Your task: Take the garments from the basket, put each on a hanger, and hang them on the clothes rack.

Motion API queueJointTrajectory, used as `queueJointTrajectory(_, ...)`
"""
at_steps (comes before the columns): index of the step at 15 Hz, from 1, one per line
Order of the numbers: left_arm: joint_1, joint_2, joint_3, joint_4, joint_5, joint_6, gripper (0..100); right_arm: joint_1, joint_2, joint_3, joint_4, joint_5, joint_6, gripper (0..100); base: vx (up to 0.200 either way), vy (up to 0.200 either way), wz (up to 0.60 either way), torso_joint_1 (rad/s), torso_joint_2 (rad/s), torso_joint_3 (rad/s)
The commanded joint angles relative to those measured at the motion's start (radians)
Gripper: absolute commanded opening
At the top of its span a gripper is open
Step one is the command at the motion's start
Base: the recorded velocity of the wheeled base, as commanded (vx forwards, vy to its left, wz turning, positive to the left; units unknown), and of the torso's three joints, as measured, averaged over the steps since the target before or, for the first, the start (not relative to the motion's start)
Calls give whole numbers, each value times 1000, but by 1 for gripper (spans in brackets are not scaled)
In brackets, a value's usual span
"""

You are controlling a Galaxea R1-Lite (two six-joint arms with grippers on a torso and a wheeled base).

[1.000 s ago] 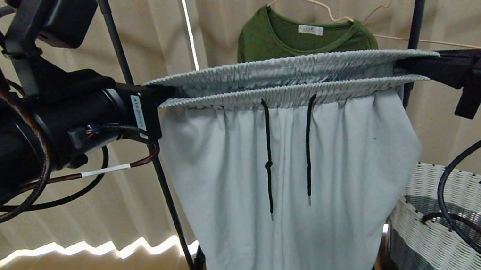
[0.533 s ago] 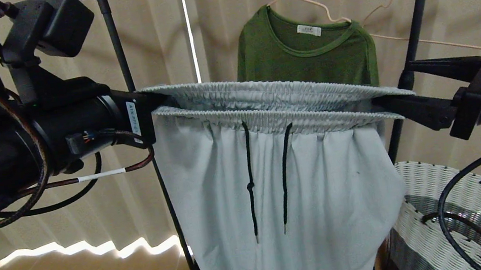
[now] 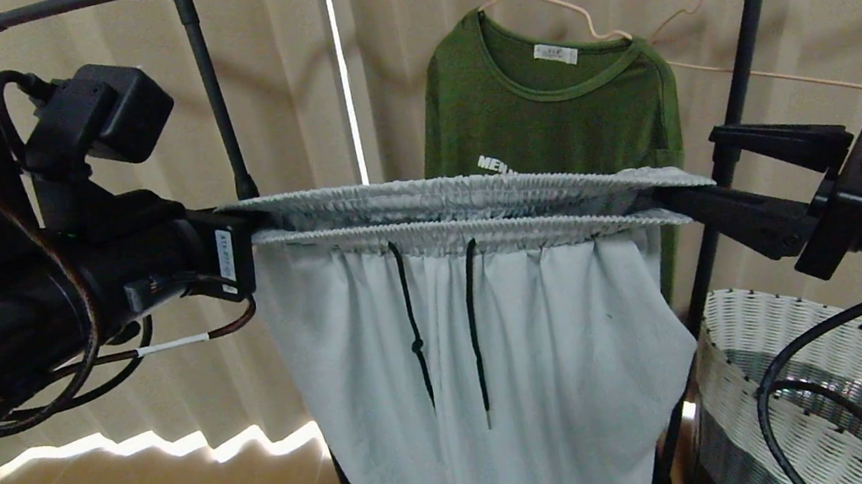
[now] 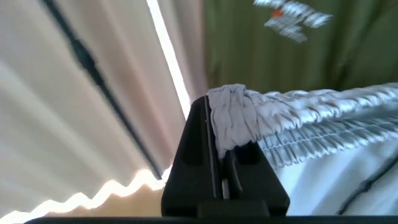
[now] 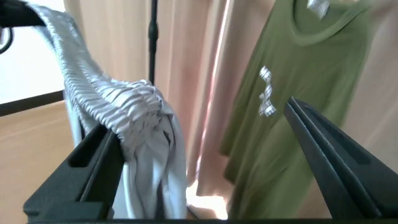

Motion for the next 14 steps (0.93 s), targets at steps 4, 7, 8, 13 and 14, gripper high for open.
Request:
queueJointTrajectory(4,16,0,7,-1,4,3,0,26,-66,57,2,7,51,100,0,0,0,0,0,0)
queueJointTrajectory(7,-30,-2,7,-3,5,-17,0,126,-89,90,2,16,100,100,0,0,0,0,0,0)
queueJointTrajectory(8,-27,-3,6,-1,5,-11,0,126,-87,90,7,12,97,100,0,0,0,0,0,0)
queueJointTrajectory(13,88,-108,55,5,57,-6,0,-175,-159,184,18,-8,-153,100,0,0,0,0,0,0)
queueJointTrajectory(14,105,-131,72,5,56,-6,0,-264,-173,215,16,-7,-225,100,0,0,0,0,0,0)
